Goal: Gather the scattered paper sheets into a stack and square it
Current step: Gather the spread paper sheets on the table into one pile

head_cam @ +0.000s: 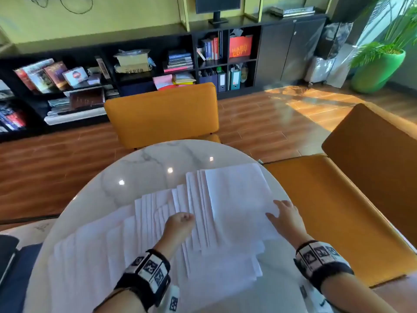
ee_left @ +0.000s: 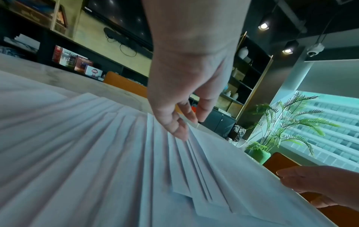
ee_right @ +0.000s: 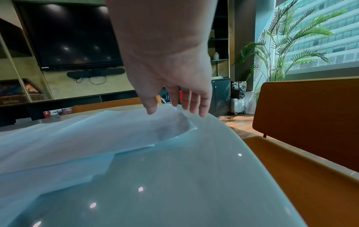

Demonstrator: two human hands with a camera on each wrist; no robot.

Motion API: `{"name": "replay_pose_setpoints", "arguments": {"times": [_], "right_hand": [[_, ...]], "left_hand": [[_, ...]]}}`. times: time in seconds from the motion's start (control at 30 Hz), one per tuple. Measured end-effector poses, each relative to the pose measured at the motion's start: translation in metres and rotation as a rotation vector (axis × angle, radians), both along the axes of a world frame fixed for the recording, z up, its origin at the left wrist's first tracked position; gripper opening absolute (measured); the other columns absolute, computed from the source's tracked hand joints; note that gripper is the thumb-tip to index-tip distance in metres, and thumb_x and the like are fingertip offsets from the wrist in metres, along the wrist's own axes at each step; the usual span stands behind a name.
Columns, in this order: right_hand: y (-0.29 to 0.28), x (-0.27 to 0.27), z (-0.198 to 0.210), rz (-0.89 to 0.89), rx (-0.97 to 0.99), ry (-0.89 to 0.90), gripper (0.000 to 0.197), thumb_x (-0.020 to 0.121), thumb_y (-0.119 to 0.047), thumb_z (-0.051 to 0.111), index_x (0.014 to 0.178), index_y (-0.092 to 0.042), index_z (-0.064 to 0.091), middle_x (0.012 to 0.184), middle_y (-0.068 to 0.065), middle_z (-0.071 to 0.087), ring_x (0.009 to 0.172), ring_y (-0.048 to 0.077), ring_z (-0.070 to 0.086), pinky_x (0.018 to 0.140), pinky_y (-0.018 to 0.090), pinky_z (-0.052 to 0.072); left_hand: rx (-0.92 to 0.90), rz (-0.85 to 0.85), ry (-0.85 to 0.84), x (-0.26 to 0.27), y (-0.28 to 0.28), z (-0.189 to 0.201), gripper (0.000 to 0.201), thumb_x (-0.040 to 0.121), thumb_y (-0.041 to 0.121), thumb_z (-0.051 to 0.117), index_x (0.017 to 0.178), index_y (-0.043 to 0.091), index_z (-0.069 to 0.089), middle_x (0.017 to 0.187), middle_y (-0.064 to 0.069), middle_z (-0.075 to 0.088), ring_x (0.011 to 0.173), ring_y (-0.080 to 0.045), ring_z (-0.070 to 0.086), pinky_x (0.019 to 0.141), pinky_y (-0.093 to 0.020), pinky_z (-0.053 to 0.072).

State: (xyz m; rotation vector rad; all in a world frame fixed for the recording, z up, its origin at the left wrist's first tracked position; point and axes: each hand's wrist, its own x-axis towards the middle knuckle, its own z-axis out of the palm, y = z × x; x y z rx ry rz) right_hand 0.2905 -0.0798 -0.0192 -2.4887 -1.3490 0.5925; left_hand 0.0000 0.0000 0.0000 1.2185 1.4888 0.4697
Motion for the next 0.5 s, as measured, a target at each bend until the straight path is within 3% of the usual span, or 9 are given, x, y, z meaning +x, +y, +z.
{"name": "replay_pose_setpoints", "arguments": {"times": [0.07,0.13,0.17,0.2,0.23,0.3,0.37,0.43,0.5], "right_hand": [[0.009,0.005,-0.004,-0.032,-0.086,-0.017,0.068,0.086,-0.046,0.058,0.141,-0.012,0.038,0.141,0.01,0.044,0.13,0.03,0.041,0.102,0.041,0.04],[0.016,0.008,-0.007,-0.027,-0.149,-0.041,0.074,0.082,-0.052,0.061,0.139,-0.011,0.037,0.138,0.011,0.044,0.126,0.031,0.042,0.098,0.043,0.043],[0.019,0.009,-0.009,-0.022,-0.162,-0.055,0.075,0.079,-0.052,0.064,0.137,-0.01,0.039,0.136,0.011,0.045,0.123,0.032,0.043,0.097,0.043,0.044],[0.021,0.009,-0.01,-0.018,-0.168,-0.058,0.074,0.078,-0.051,0.067,0.134,-0.009,0.04,0.133,0.012,0.045,0.121,0.032,0.044,0.096,0.042,0.045],[0.023,0.01,-0.013,-0.017,-0.17,-0.053,0.072,0.077,-0.049,0.069,0.13,-0.008,0.043,0.13,0.013,0.047,0.12,0.032,0.044,0.096,0.041,0.045],[0.027,0.01,-0.013,-0.021,-0.175,-0.036,0.063,0.077,-0.045,0.071,0.121,-0.006,0.047,0.125,0.015,0.05,0.117,0.032,0.047,0.097,0.039,0.044],[0.032,0.007,-0.012,-0.036,-0.2,-0.002,0.06,0.077,-0.041,0.072,0.119,-0.005,0.049,0.124,0.016,0.051,0.113,0.032,0.05,0.095,0.037,0.044],[0.036,0.002,-0.011,-0.06,-0.211,0.045,0.063,0.076,-0.037,0.074,0.123,-0.005,0.048,0.126,0.017,0.05,0.113,0.033,0.051,0.094,0.038,0.045],[0.04,-0.004,-0.011,-0.075,-0.204,0.097,0.068,0.075,-0.033,0.076,0.129,-0.006,0.045,0.129,0.018,0.048,0.117,0.035,0.049,0.096,0.04,0.044]], "left_hand": [[0.014,0.024,0.06,0.011,0.01,-0.004,0.008,0.088,0.02,0.057,0.09,0.013,0.06,0.085,-0.002,0.058,0.075,-0.016,0.056,0.07,-0.024,0.045],[-0.011,0.027,0.098,0.02,0.019,-0.009,0.02,0.086,0.015,0.056,0.106,0.015,0.058,0.098,0.001,0.055,0.086,-0.015,0.057,0.07,-0.023,0.044],[-0.025,0.03,0.12,0.024,0.022,-0.012,0.019,0.085,0.014,0.057,0.104,0.017,0.057,0.098,0.001,0.053,0.084,-0.015,0.056,0.071,-0.024,0.043],[-0.033,0.028,0.159,0.027,0.023,-0.011,0.01,0.084,0.012,0.056,0.09,0.02,0.054,0.088,0.001,0.049,0.073,-0.014,0.051,0.068,-0.025,0.04],[-0.042,0.044,0.192,0.03,0.027,-0.016,0.019,0.082,0.01,0.054,0.073,0.022,0.043,0.076,0.003,0.04,0.062,-0.012,0.04,0.063,-0.025,0.034],[-0.061,0.059,0.245,0.033,0.031,-0.02,0.03,0.079,0.008,0.051,0.065,0.019,0.027,0.069,0.002,0.03,0.056,-0.014,0.028,0.056,-0.025,0.025],[-0.092,0.053,0.276,0.039,0.033,-0.019,0.008,0.08,0.013,0.052,0.081,0.008,0.045,0.078,-0.007,0.048,0.062,-0.021,0.045,0.053,-0.024,0.031],[-0.108,0.039,0.285,0.043,0.035,-0.028,0.045,0.08,0.02,0.052,0.118,-0.003,0.048,0.11,-0.02,0.06,0.092,-0.034,0.062,0.064,-0.033,0.049],[-0.096,0.032,0.322,0.048,0.036,-0.032,0.049,0.082,0.023,0.048,0.125,-0.002,0.047,0.121,-0.024,0.057,0.107,-0.04,0.058,0.082,-0.042,0.053]]}}
